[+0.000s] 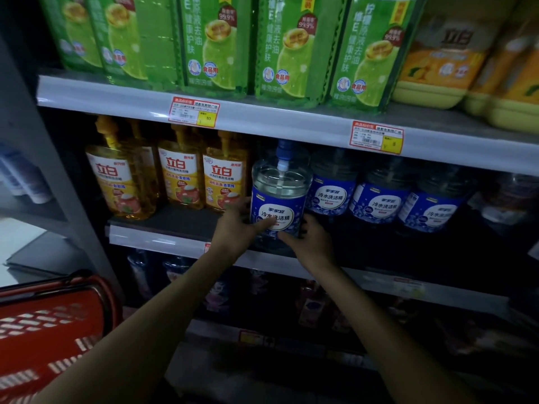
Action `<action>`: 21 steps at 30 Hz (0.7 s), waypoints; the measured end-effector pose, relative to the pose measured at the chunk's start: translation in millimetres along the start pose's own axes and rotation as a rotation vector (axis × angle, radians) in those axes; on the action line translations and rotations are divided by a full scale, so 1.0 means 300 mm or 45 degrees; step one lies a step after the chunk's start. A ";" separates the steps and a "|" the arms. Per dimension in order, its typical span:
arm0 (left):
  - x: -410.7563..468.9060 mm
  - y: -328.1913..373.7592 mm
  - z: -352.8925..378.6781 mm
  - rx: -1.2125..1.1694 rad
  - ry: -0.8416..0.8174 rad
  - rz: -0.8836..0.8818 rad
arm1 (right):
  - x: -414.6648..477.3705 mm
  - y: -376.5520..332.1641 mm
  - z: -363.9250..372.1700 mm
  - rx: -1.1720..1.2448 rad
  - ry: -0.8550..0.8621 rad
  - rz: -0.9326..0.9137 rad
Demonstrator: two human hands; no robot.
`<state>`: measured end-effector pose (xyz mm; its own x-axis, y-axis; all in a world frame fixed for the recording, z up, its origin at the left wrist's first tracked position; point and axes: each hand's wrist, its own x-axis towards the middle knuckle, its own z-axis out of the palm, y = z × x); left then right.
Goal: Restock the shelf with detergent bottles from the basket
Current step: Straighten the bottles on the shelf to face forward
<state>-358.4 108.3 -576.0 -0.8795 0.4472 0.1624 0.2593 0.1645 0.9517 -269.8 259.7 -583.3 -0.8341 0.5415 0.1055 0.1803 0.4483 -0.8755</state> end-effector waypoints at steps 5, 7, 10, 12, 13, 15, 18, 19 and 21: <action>-0.061 0.025 -0.055 0.428 -0.050 0.042 | -0.070 -0.045 -0.055 -0.300 0.084 -0.158; -0.094 0.050 -0.095 0.680 -0.087 0.103 | -0.104 -0.070 -0.072 -0.469 0.118 -0.261; -0.152 0.097 -0.139 0.981 -0.113 0.133 | -0.159 -0.105 -0.075 -0.542 0.094 -0.427; -0.178 0.121 -0.159 1.130 -0.089 0.183 | -0.181 -0.117 -0.065 -0.564 0.043 -0.523; -0.191 0.132 -0.172 1.203 -0.064 0.203 | -0.187 -0.127 -0.060 -0.583 -0.004 -0.550; -0.222 0.150 -0.199 1.311 -0.030 0.205 | -0.195 -0.149 -0.059 -0.593 -0.134 -0.588; -0.273 0.157 -0.244 1.411 -0.011 0.156 | -0.203 -0.185 -0.054 -0.585 -0.303 -0.583; -0.292 0.157 -0.257 1.450 -0.009 0.148 | -0.210 -0.196 -0.052 -0.593 -0.335 -0.579; -0.332 0.157 -0.288 1.524 -0.013 0.141 | -0.219 -0.208 -0.045 -0.628 -0.369 -0.585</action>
<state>-293.1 -4.5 -524.9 -0.8271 0.5169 0.2208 0.5444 0.8344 0.0863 -219.3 205.7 -529.4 -0.9740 0.0429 0.2223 -0.0640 0.8897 -0.4520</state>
